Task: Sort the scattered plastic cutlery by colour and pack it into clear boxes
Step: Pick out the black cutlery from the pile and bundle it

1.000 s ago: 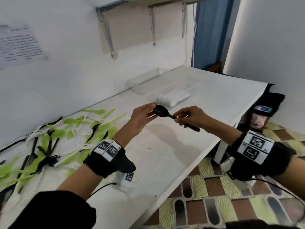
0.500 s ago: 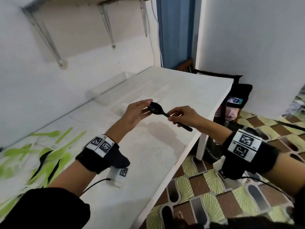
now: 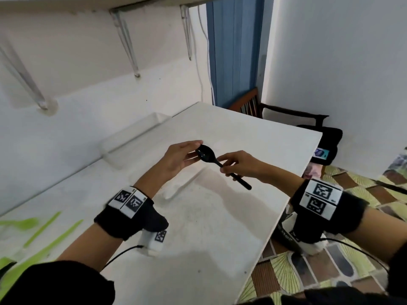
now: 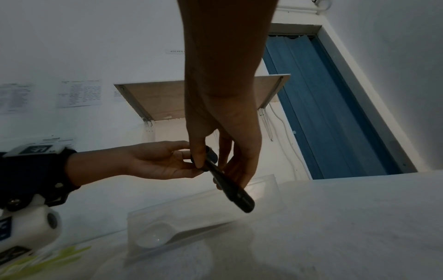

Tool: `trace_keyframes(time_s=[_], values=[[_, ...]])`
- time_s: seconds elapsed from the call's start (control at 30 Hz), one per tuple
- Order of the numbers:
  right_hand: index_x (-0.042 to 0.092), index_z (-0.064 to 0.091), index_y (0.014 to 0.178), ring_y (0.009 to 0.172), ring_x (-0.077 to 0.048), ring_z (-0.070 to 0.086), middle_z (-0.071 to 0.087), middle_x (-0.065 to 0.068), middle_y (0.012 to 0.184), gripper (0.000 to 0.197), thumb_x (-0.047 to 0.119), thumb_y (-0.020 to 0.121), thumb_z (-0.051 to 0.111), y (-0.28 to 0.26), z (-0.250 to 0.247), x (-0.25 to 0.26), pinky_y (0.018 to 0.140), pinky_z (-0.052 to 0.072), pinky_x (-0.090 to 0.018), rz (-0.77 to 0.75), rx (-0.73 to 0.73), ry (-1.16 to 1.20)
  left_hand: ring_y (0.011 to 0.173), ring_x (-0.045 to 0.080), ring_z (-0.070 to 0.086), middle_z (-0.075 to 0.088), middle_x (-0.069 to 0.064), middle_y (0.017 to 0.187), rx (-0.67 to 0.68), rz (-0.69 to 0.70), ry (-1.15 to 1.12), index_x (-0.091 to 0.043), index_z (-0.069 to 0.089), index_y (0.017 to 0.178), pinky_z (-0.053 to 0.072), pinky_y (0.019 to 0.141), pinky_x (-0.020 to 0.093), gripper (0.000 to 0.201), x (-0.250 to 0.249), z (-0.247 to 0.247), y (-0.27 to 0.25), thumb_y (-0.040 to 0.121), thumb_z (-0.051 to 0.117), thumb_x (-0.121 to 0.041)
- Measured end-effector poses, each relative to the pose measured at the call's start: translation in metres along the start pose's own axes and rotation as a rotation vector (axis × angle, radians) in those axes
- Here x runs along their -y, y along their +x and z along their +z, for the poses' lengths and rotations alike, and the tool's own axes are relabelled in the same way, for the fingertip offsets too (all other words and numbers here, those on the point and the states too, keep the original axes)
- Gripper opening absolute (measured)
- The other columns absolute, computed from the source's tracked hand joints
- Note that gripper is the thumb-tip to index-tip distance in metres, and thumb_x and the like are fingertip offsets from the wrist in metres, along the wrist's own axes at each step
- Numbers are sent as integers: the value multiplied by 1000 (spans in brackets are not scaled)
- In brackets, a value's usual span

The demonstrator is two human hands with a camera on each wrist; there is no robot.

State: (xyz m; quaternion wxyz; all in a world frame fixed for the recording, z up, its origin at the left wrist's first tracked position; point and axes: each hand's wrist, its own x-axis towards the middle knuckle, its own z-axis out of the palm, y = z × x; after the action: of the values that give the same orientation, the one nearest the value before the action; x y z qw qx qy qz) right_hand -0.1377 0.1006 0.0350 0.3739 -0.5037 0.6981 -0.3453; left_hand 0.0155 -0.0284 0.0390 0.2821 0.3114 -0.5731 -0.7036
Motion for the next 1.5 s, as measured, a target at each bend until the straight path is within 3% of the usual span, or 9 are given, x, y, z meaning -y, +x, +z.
trace_keyframes(time_s=[0.27, 0.53, 0.7, 0.9, 1.13, 1.27, 1.37, 1.43, 1.5], values=[[15, 61, 108, 77, -12, 63, 66, 2, 84, 25, 12, 85, 66, 67, -13, 4, 83, 53, -36, -45, 149, 46, 91, 17, 62, 65, 3, 98, -104, 10, -26, -3, 61, 113, 54, 83, 22, 23, -8, -16, 37, 93, 54, -8], [5, 59, 113, 76, -15, 62, 62, -7, 88, 26, 6, 88, 61, 127, -32, 13, 58, 55, -19, -105, 359, 222, 96, 20, 63, 63, 4, 102, -337, 77, -211, -7, 59, 113, 51, 90, 29, 21, -17, -31, 55, 96, 47, -13], [6, 56, 115, 80, -13, 61, 61, -2, 82, 30, 6, 86, 64, 169, -39, 27, 78, 53, -28, -155, 400, 278, 86, 19, 62, 61, 6, 93, -539, 17, -203, -9, 62, 98, 55, 77, 26, 15, -8, -39, 54, 94, 48, -5], [12, 57, 111, 83, -9, 60, 61, 3, 82, 31, 8, 83, 68, 198, -28, 43, 80, 50, -27, -263, 501, 242, 97, 12, 64, 66, -1, 105, -484, -80, 112, -10, 56, 121, 52, 85, 22, 28, 6, -36, 45, 93, 54, -13], [6, 53, 106, 82, -18, 63, 62, -8, 91, 34, 2, 78, 72, 216, -10, 46, 74, 58, -27, -357, 580, 335, 92, 9, 66, 71, 7, 103, -540, -21, 390, -8, 66, 109, 52, 80, 19, 28, 11, -24, 47, 81, 70, -7], [11, 51, 116, 83, -17, 63, 60, -6, 99, 48, 4, 75, 75, 235, -12, 37, 69, 59, -28, -381, 479, 394, 82, 13, 64, 73, 9, 95, -624, -96, 579, -10, 70, 100, 45, 77, 23, 23, 12, -38, 43, 77, 74, -9], [19, 57, 110, 77, -14, 62, 60, -1, 96, 41, 8, 75, 75, 245, -17, 22, 70, 56, -19, -502, 391, 231, 61, 1, 57, 71, 7, 88, -649, -137, 745, -12, 67, 100, 39, 60, 9, 24, 19, -42, 38, 77, 74, -8], [17, 63, 100, 80, -11, 62, 66, -1, 94, 30, 7, 74, 75, 247, -17, 10, 72, 47, -8, -641, 339, 34, 72, 3, 58, 69, 5, 90, -662, -140, 869, -9, 66, 105, 37, 61, 2, 29, 23, -43, 38, 77, 74, -7], [14, 65, 94, 87, -16, 62, 68, -4, 92, 26, 3, 72, 74, 249, -15, 0, 77, 47, -16, -740, 316, -88, 82, 10, 55, 64, 1, 88, -650, -148, 986, -8, 66, 105, 35, 65, 0, 30, 27, -43, 40, 76, 74, -8]])
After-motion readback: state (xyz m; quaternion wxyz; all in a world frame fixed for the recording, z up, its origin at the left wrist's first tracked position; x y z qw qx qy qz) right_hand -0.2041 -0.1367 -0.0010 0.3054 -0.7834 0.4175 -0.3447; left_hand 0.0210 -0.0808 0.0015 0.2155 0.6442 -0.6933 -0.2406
